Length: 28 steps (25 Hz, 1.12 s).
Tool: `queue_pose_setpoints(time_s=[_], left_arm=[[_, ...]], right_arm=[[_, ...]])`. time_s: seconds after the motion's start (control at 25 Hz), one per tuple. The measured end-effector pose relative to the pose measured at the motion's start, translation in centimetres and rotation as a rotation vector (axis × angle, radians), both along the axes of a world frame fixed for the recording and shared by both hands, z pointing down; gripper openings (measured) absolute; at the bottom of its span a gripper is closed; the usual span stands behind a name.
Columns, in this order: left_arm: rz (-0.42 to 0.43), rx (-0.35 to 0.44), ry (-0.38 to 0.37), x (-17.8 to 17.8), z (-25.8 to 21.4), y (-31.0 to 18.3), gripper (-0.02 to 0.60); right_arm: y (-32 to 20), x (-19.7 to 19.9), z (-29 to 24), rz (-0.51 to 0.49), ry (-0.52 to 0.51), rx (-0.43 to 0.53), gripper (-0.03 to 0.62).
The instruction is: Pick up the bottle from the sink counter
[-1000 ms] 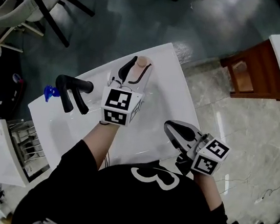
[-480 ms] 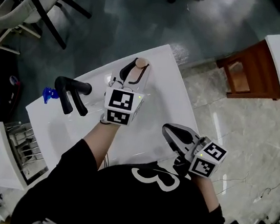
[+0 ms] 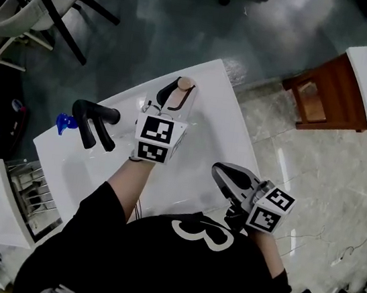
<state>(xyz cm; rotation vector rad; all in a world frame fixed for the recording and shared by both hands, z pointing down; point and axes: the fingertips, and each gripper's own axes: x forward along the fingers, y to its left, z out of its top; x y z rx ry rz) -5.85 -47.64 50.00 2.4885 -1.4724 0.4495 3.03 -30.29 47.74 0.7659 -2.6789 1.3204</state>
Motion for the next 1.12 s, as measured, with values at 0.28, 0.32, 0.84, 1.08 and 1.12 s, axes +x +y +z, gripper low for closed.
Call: queue_pose_setpoints(time_s=[0.28, 0.32, 0.84, 1.08, 1.12], left_arm=[[-0.05, -0.026, 0.017, -0.4, -0.1, 0.7, 0.143], [-0.057, -0.029, 0.016, -0.5, -0.1, 0.8, 0.143], [-0.098, -0.04, 0.03, -1.0, -1.2, 4.8, 0.143], [-0.105, -0.059, 0.07, -1.5, -2.9, 7.4, 0.143], [-0.107, -0.058, 0.075, -1.5, -3.2, 7.9, 0.143]], right_arm=[[0.6, 0.5, -1.1, -0.016, -0.003, 0.027, 0.014], [0.7, 0.6, -1.2, -0.016, -0.001, 0.029, 0.014], [3.4, 1.3, -1.7, -0.048, -0.001, 0.048, 0.014], [4.7, 0.8, -2.7, -0.076, -0.029, 0.064, 0.014], [4.9, 0.7, -3.0, -0.08, -0.039, 0.065, 0.014]])
